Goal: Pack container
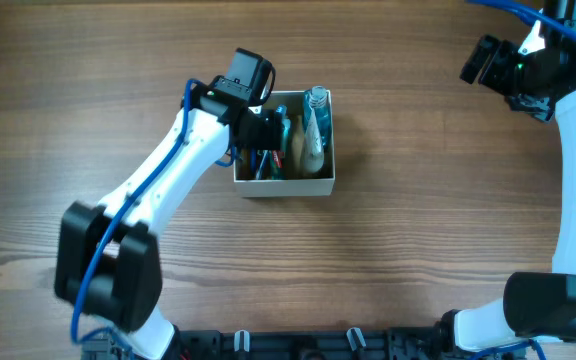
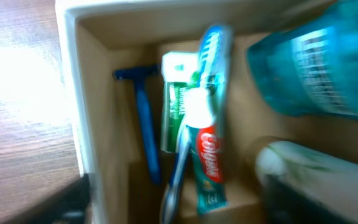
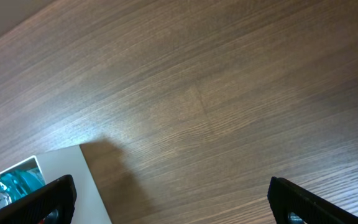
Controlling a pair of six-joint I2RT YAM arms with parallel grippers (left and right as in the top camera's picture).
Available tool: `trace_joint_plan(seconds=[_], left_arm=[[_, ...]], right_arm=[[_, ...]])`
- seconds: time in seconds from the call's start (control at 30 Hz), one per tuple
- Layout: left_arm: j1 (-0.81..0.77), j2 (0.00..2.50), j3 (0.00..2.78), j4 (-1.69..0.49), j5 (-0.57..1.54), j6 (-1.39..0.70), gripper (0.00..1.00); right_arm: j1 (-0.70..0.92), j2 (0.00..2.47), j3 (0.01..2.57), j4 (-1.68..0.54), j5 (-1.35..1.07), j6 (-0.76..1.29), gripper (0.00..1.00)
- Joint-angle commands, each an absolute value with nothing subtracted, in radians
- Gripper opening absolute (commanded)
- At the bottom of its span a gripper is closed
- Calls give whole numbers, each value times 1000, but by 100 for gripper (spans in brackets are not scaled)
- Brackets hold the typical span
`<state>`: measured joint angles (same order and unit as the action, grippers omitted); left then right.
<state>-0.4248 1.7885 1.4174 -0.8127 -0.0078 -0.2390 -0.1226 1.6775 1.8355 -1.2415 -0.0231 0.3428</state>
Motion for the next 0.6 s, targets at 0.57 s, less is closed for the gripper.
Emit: trace_joint_plan(seconds=[0.57], left_arm=[[-412, 1079, 1422, -1153, -200, -205, 100]], right_arm=[[-122, 1678, 1850, -1242, -31, 341, 100]])
